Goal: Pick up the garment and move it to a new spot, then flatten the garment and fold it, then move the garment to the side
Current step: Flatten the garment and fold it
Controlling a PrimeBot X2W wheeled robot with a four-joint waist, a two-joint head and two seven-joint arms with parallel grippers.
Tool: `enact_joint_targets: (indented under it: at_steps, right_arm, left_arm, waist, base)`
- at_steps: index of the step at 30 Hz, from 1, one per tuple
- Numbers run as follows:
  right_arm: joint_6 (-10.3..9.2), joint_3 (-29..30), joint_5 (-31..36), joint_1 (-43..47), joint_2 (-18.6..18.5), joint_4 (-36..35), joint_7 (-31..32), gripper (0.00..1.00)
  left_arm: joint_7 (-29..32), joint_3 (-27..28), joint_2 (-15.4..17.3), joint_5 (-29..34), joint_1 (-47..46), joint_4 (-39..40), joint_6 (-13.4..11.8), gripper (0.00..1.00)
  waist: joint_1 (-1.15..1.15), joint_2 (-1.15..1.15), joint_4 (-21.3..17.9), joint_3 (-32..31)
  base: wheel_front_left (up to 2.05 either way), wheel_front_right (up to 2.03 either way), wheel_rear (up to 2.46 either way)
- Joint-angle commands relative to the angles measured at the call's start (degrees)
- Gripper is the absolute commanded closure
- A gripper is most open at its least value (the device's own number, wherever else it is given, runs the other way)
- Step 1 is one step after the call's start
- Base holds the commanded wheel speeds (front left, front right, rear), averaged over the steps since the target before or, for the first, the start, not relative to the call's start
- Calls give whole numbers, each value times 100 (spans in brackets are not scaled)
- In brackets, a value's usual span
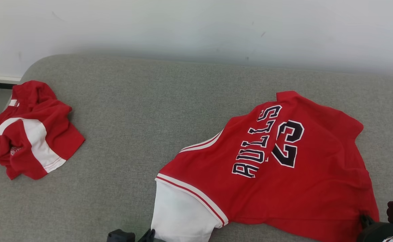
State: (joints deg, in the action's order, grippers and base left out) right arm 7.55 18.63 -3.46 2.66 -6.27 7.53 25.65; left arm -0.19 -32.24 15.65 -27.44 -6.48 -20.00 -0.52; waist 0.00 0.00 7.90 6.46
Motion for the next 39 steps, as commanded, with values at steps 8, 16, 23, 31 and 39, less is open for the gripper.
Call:
enact_joint_targets:
  at_steps: [8,16,23,31,39]
  right_arm:
    - [-13,-65,-413,-64,152,-723,-494,100]
    - [-13,-147,-1188,-743,55,-1872,-759,100]
    - [-13,-185,-1286,-1682,-231,-2509,-516,100]
    - [-13,-456,-848,-2986,-657,-2541,-500,100]
    - [-13,-788,-704,-4395,-805,-1820,-696,100]
  left_arm:
    - [-865,500,-293,-681,-78,432,264,100]
    - [-1117,1409,-467,-2079,-473,1724,650,100]
    - [-317,1862,-136,-2851,-1529,2537,630,100]
    - [417,2202,125,-3180,-2923,2994,271,100]
    - [642,2493,114,-3307,-4219,2773,-146,100]
  waist:
    - [0,0,-115,-47]
    - [0,0,-304,-231]
    - [0,0,-513,-194]
    - [0,0,-831,153]
    - [0,0,-1090,768]
  base:
    - [0,0,0]
    - [0,0,0]
    - [0,0,0]
    - [0,0,0]
    - [0,0,0]
